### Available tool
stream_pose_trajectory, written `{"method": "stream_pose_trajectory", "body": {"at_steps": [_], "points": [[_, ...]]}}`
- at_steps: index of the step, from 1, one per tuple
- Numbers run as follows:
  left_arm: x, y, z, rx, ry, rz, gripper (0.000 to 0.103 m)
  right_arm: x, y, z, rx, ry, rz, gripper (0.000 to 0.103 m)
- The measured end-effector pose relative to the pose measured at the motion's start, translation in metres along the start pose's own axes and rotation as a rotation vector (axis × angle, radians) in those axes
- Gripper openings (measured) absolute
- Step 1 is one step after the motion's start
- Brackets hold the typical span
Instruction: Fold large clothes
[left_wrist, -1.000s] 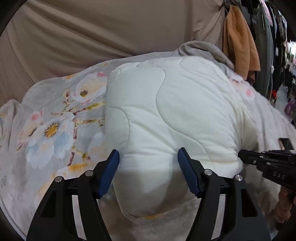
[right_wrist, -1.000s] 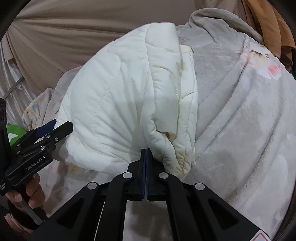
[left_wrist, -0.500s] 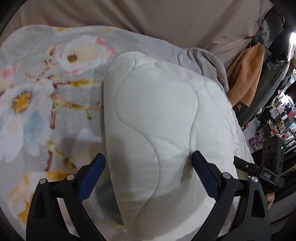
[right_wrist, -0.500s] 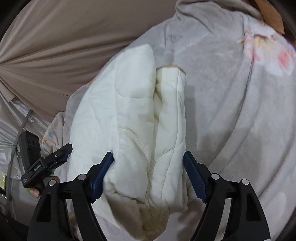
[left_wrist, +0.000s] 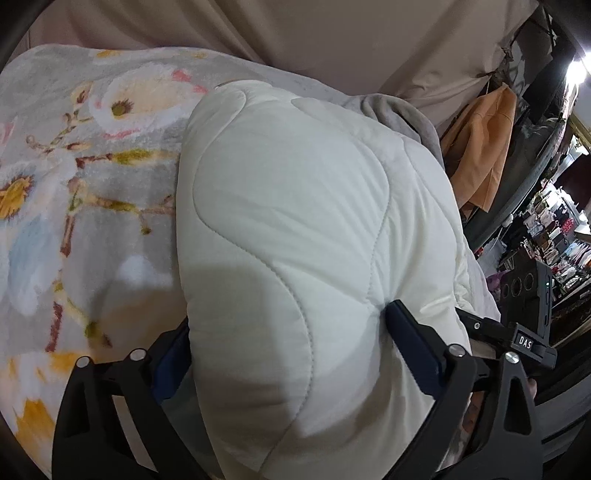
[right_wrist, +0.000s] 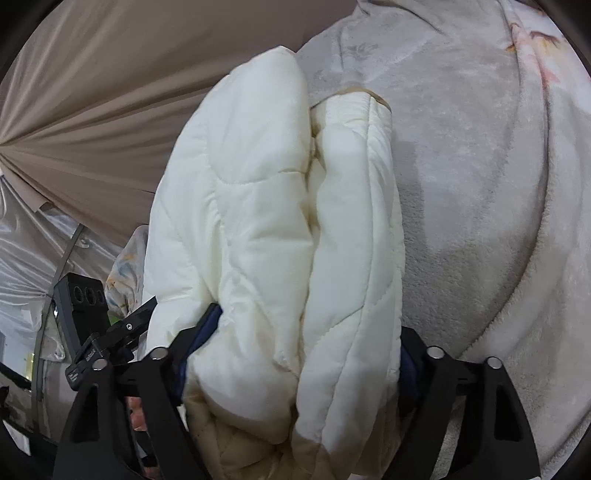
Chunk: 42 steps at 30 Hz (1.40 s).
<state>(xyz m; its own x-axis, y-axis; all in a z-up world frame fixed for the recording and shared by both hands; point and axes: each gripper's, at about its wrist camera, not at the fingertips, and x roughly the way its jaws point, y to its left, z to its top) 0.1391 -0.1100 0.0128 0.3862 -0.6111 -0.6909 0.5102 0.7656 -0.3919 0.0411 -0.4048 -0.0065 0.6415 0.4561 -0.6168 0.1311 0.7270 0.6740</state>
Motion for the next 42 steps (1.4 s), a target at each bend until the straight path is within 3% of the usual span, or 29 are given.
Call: {"method": "stream_pose_trajectory", "body": {"at_steps": [1,3,7,11,17,19,23,27,31,36,42], "points": [[-0.006,-0.008,0.000,0.032,-0.017,0.011,0.078,-0.003,0.009,-0.001,-0.028,-0.021,-0.016,0.057],[-0.022,-0.020,0.004,0.085,-0.053,0.020,0.065,-0.015,0.030,-0.004,-0.094,-0.070,-0.054,0.044],[-0.065,-0.037,0.018,0.142,-0.130,-0.032,0.053,-0.044,0.062,-0.005,-0.155,-0.160,-0.060,0.037],[-0.127,-0.063,0.034,0.254,-0.279,-0.066,0.053,-0.098,0.117,-0.007,-0.285,-0.317,-0.064,0.037],[-0.246,-0.086,0.052,0.404,-0.591,-0.091,0.054,-0.167,0.220,-0.001,-0.506,-0.554,0.009,0.038],[-0.278,-0.081,0.058,0.439,-0.692,-0.082,0.056,-0.175,0.252,0.004,-0.565,-0.611,0.047,0.039],[-0.306,-0.056,0.073,0.455,-0.795,-0.048,0.060,-0.158,0.293,0.021,-0.629,-0.657,0.102,0.041],[-0.290,-0.008,0.102,0.394,-0.783,0.014,0.061,-0.093,0.310,0.053,-0.600,-0.607,0.136,0.043],[-0.238,0.054,0.132,0.301,-0.693,0.070,0.061,0.005,0.305,0.081,-0.534,-0.502,0.109,0.043],[-0.147,0.132,0.152,0.204,-0.543,0.126,0.060,0.126,0.265,0.101,-0.436,-0.355,0.044,0.043],[-0.056,0.199,0.138,0.133,-0.340,0.188,0.059,0.241,0.208,0.094,-0.370,-0.152,-0.066,0.043]]}}
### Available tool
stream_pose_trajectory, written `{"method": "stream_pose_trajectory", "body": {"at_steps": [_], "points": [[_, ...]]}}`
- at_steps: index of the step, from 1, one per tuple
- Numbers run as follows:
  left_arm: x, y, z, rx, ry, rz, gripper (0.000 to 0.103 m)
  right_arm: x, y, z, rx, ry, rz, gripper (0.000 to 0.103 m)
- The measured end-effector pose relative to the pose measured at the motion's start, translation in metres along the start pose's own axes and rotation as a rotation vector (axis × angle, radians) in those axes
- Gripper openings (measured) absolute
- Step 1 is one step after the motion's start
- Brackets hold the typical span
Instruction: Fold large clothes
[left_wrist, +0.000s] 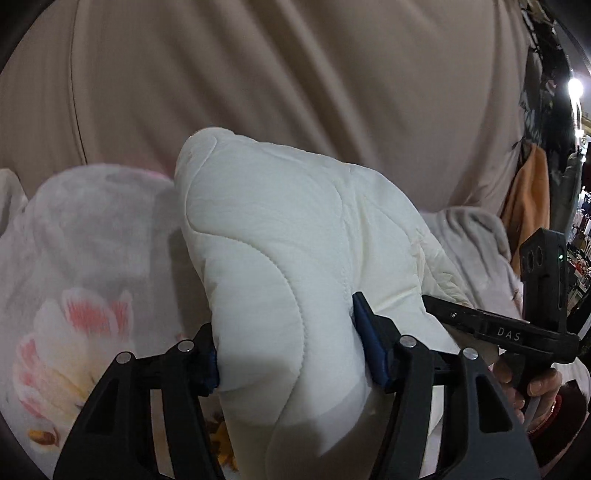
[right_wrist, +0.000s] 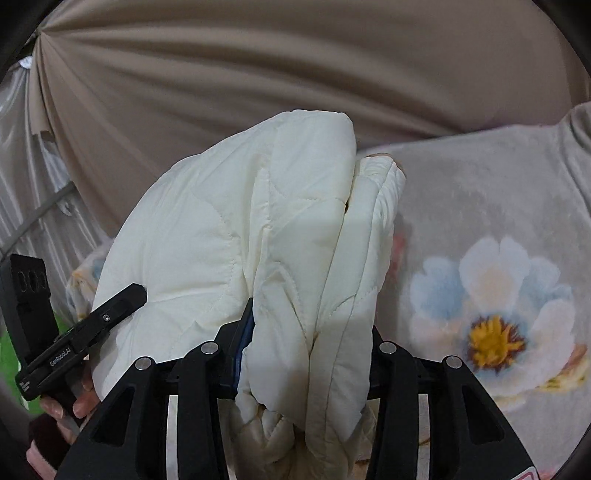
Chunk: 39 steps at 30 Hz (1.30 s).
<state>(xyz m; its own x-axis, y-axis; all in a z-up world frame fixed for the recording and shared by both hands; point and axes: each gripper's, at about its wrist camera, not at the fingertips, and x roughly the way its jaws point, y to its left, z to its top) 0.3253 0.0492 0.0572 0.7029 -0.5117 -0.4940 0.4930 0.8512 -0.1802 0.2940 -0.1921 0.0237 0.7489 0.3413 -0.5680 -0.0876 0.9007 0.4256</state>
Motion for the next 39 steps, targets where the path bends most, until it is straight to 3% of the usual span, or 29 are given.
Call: {"method": "stream_pose_trajectory", "body": {"at_steps": [3,5,8,11,13,15,17,18,20,23,25,31,39], "points": [[0.009,0.012,-0.019,0.005,-0.013,-0.002,0.061,0.015,-0.005,-0.012,-0.013,-0.038,-0.012,0.049],[0.013,0.018,-0.018,-0.030,0.004,-0.008,0.068,0.020,-0.003,-0.011,-0.011,-0.025,-0.018,0.055],[0.008,0.020,-0.017,-0.056,0.018,0.009,0.071,0.016,0.002,-0.004,0.027,-0.007,-0.019,0.056],[-0.024,0.020,-0.010,-0.065,0.001,0.034,0.070,-0.012,0.005,0.004,0.043,-0.003,-0.016,0.057],[-0.056,0.015,-0.010,-0.038,-0.036,0.054,0.070,-0.054,0.008,0.003,0.005,-0.069,-0.047,0.060],[-0.088,0.004,-0.010,-0.004,-0.071,0.071,0.070,-0.085,0.026,0.000,-0.063,-0.129,-0.093,0.052],[-0.104,-0.011,-0.011,0.015,-0.074,0.091,0.070,-0.099,0.047,-0.001,-0.134,-0.131,-0.097,0.024],[-0.105,-0.016,-0.013,0.012,-0.058,0.091,0.070,-0.098,0.056,-0.003,-0.163,-0.111,-0.089,0.021],[-0.095,-0.023,-0.022,0.002,-0.003,0.109,0.067,-0.086,0.065,-0.015,-0.226,-0.063,-0.109,0.002],[-0.065,-0.019,-0.044,-0.017,0.102,0.180,0.058,-0.055,0.067,-0.033,-0.290,-0.006,-0.218,0.000],[-0.047,-0.007,-0.060,-0.058,0.142,0.192,0.058,-0.037,0.059,-0.041,-0.284,0.022,-0.254,0.000],[-0.036,-0.013,-0.077,0.002,0.112,0.239,0.063,-0.009,0.039,-0.054,-0.259,0.056,-0.270,0.000],[-0.040,-0.020,-0.082,0.032,0.046,0.313,0.067,-0.017,0.044,-0.064,-0.279,-0.028,-0.311,0.000]]}}
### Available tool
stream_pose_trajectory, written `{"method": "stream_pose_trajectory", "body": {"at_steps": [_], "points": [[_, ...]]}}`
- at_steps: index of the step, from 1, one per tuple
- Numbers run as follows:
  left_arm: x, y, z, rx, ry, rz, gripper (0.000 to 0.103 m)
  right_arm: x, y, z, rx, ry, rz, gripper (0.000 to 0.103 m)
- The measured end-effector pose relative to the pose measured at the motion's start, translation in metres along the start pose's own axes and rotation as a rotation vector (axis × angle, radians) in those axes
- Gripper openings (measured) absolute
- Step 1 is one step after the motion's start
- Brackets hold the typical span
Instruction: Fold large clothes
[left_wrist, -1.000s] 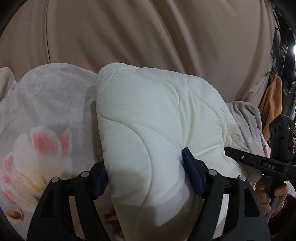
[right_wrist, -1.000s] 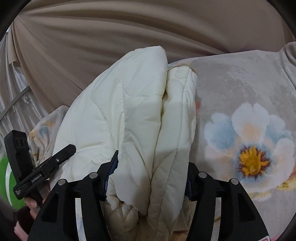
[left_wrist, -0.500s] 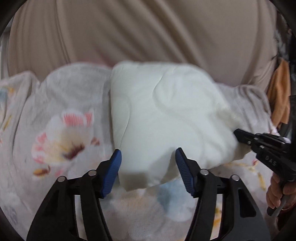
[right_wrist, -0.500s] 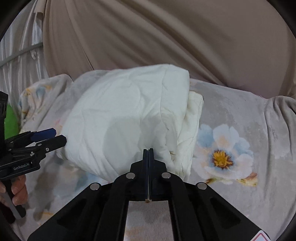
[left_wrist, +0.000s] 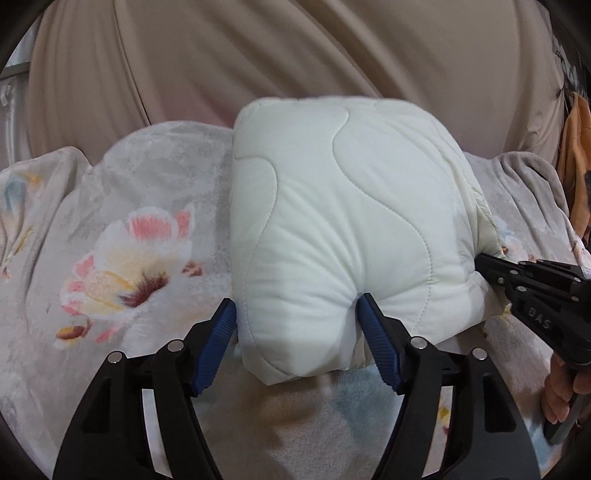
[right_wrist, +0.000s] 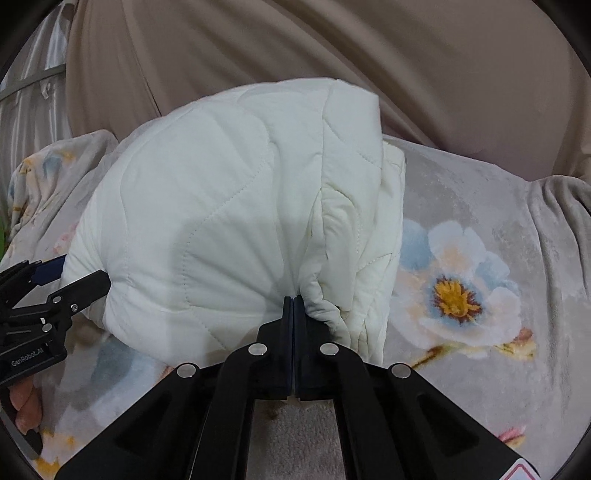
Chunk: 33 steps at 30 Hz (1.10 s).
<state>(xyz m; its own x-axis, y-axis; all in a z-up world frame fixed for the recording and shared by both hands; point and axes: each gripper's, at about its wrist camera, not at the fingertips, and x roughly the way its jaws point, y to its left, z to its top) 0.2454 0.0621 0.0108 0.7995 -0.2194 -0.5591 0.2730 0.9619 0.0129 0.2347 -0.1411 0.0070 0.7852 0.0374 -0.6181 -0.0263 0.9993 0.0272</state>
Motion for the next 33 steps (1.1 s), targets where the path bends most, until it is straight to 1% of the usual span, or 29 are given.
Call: {"method": "stream_pose_trajectory", "body": {"at_steps": [1,3,4,5,6,7,9,10,13,15,17,20,24,29,33], "points": [[-0.007,-0.001,0.000,0.005,-0.016,0.022,0.067,-0.007,-0.001,0.000,0.018,-0.007,0.005,0.001],[-0.025,-0.006,-0.002,0.011,-0.047,0.063,0.068,-0.031,0.000,-0.001,0.054,-0.023,0.010,0.014],[-0.035,-0.009,-0.003,0.014,-0.061,0.071,0.072,-0.046,0.001,-0.004,0.069,-0.041,0.009,0.029],[-0.048,-0.013,-0.005,0.014,-0.080,0.072,0.079,-0.058,0.001,-0.007,0.080,-0.056,0.009,0.046],[-0.057,-0.016,-0.007,0.011,-0.093,0.075,0.081,-0.072,0.003,-0.011,0.092,-0.073,0.000,0.052],[-0.067,-0.021,-0.009,0.009,-0.106,0.078,0.083,-0.083,0.004,-0.017,0.099,-0.086,-0.007,0.056],[-0.083,-0.031,-0.016,0.009,-0.113,0.073,0.090,-0.101,0.008,-0.029,0.100,-0.082,-0.012,0.059],[-0.089,-0.037,-0.022,0.008,-0.116,0.072,0.092,-0.107,0.009,-0.037,0.105,-0.075,-0.018,0.061],[-0.099,-0.056,-0.041,0.024,-0.105,0.071,0.092,-0.121,0.011,-0.064,0.128,-0.053,-0.046,0.064],[-0.100,-0.066,-0.053,0.035,-0.088,0.096,0.092,-0.125,0.011,-0.078,0.127,-0.047,-0.078,0.065],[-0.098,-0.073,-0.063,0.042,-0.080,0.111,0.092,-0.124,0.007,-0.089,0.123,-0.031,-0.096,0.065],[-0.092,-0.080,-0.069,0.063,-0.043,0.127,0.092,-0.118,0.002,-0.099,0.141,-0.007,-0.106,0.065],[-0.086,-0.081,-0.072,0.062,-0.024,0.176,0.091,-0.108,0.008,-0.104,0.110,0.028,-0.109,0.065],[-0.075,-0.075,-0.074,0.040,0.028,0.175,0.091,-0.106,0.019,-0.107,0.067,0.022,-0.126,0.065],[-0.076,-0.075,-0.075,0.046,0.020,0.169,0.091,-0.107,0.016,-0.107,0.084,0.010,-0.123,0.065]]}}
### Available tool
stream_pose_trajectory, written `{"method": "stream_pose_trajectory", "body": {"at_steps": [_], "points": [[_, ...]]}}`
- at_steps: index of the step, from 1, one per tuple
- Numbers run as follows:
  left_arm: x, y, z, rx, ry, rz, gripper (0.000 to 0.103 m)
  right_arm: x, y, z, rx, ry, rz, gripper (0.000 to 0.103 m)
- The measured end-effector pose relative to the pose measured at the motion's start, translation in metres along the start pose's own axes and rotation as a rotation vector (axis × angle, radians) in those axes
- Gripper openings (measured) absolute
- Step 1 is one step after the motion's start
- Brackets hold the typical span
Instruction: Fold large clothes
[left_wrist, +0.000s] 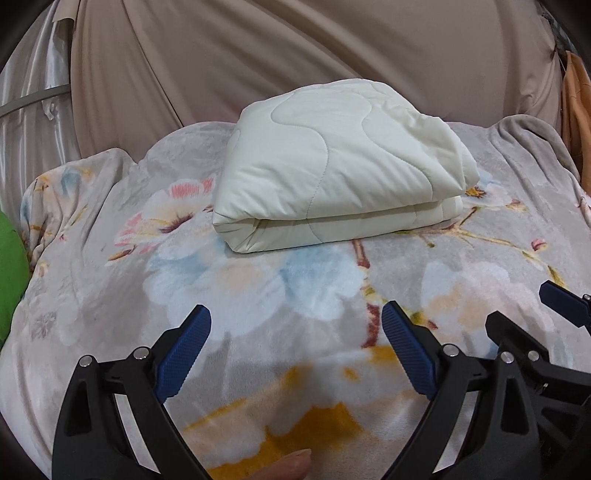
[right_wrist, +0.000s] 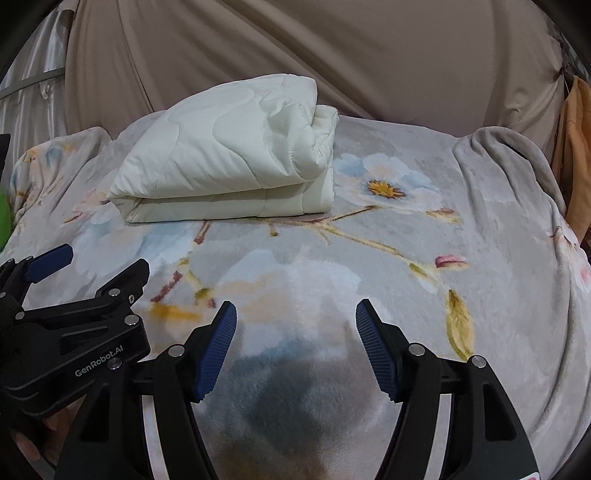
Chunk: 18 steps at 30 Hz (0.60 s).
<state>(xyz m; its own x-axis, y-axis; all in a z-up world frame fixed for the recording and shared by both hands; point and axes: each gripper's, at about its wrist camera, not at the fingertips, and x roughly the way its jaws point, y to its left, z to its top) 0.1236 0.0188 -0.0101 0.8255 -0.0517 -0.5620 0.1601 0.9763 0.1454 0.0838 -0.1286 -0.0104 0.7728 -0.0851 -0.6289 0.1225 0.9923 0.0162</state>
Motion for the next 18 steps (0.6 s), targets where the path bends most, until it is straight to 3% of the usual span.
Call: {"method": "stream_pose_trajectory", "body": {"at_steps": [18], "points": [[0.0008,0.0003,-0.0005,-0.006,0.000,0.016,0.091,0.0054,-0.0001,0.0003,0.008,0.016,0.006,0.066]]}}
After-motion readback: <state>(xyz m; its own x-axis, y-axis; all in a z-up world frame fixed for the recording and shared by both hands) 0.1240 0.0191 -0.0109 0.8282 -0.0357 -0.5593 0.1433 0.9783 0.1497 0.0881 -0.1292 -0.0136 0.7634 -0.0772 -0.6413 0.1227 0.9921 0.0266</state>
